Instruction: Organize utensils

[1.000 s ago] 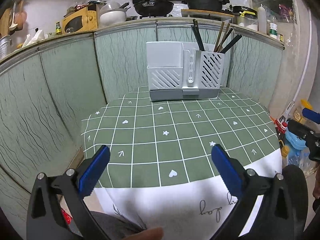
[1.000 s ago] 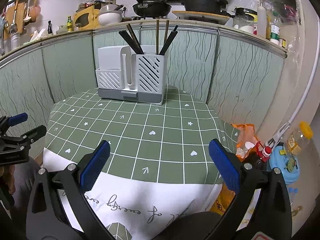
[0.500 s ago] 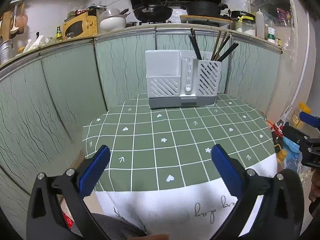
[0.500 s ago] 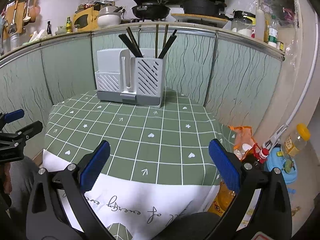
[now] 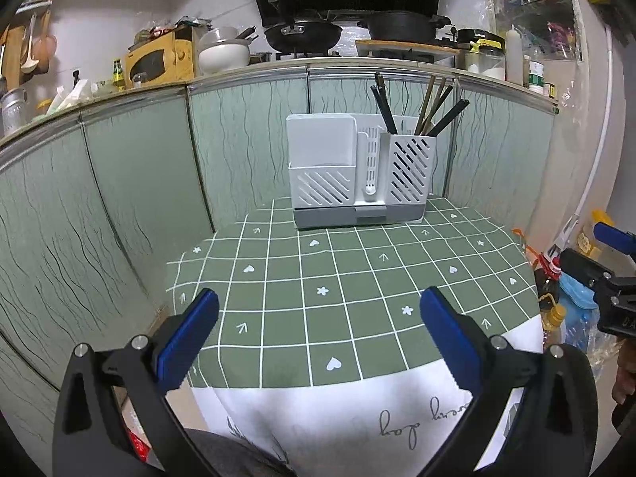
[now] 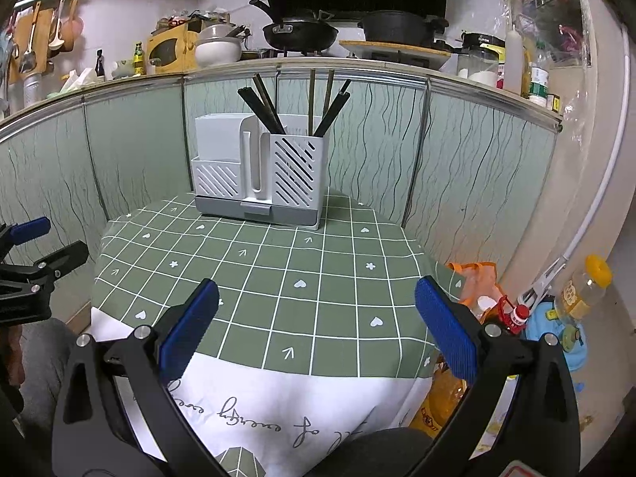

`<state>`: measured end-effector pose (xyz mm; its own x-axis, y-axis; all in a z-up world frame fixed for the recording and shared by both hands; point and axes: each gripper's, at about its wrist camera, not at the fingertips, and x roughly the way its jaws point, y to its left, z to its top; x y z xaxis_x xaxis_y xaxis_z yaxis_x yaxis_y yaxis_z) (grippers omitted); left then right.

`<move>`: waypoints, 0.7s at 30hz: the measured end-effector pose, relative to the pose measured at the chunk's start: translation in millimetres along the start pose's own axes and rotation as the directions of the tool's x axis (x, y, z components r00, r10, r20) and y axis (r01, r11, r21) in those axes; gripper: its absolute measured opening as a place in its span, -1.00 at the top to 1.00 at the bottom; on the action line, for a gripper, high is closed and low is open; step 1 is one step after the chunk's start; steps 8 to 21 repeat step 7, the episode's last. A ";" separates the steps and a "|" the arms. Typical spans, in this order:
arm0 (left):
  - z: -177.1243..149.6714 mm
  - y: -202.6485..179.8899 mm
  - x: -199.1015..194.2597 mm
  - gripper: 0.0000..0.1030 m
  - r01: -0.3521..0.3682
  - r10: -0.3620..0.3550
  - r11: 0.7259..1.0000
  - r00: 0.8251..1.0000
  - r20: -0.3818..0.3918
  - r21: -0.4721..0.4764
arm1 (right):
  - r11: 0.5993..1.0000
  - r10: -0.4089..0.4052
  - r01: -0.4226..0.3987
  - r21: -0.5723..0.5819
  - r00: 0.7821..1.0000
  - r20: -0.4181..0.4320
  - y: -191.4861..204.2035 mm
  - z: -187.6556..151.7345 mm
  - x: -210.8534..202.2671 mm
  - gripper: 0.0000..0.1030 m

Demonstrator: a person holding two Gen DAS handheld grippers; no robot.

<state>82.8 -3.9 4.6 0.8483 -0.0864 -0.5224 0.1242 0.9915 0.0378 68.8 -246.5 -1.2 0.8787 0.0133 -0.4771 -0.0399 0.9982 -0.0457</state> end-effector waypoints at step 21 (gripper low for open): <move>-2.1 3.2 3.1 -0.93 -0.006 0.006 1.000 1.000 -0.012 -0.004 | 1.000 -0.005 0.005 0.004 1.000 -0.006 -2.8 -1.5 3.0 -0.84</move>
